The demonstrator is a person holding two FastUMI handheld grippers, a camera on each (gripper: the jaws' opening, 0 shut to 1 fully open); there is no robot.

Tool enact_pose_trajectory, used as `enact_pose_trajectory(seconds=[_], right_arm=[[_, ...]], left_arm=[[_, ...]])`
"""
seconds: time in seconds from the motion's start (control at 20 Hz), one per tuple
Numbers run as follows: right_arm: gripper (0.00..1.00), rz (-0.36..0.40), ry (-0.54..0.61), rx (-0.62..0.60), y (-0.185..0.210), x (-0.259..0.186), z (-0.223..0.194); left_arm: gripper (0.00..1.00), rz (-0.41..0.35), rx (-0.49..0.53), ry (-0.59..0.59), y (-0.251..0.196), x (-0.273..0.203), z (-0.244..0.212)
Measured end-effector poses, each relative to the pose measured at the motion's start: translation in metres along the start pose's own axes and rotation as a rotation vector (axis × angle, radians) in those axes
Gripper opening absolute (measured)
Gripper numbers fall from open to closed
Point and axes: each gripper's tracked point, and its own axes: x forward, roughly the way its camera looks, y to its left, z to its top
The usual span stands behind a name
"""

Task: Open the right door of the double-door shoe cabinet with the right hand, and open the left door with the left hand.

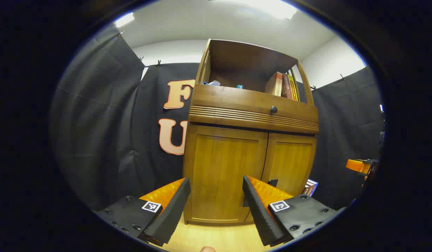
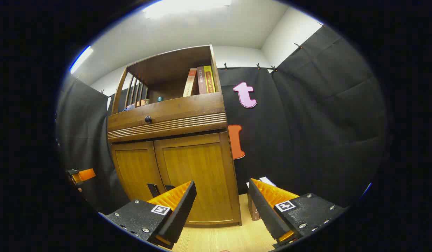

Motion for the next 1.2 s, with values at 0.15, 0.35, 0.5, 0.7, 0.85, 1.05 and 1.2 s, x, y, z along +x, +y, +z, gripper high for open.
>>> enact_pose_trajectory(seconds=[0.15, 0.35, 0.5, 0.7, 0.85, 1.05, 1.2], right_arm=[[0.93, 0.034, 0.01, -0.019, 0.011, -0.001, -0.004], [0.9, 0.069, 0.021, -0.039, 0.018, -0.002, -0.008], [0.93, 0.082, 0.026, -0.055, 0.022, -0.003, -0.011], [0.93, 0.096, 0.029, -0.06, 0.024, -0.004, -0.012], [1.0, 0.094, 0.025, -0.057, 0.023, -0.003, -0.01], [1.0, 0.09, 0.027, -0.059, 0.021, -0.002, -0.01], [1.0, 0.09, 0.029, -0.052, 0.021, -0.001, -0.011]], left_arm=[[0.96, 0.004, 0.014, -0.005, -0.002, 0.0, 0.002], [0.95, -0.003, 0.021, -0.014, -0.007, -0.001, 0.006], [0.95, 0.002, 0.023, -0.012, -0.008, -0.001, 0.005], [0.95, -0.001, 0.026, -0.001, -0.009, 0.003, 0.004], [0.95, 0.005, 0.03, -0.004, -0.008, 0.003, 0.006], [0.95, 0.01, 0.017, -0.008, -0.005, 0.0, 0.01], [0.96, 0.028, 0.033, -0.021, 0.0, -0.003, 0.015]])
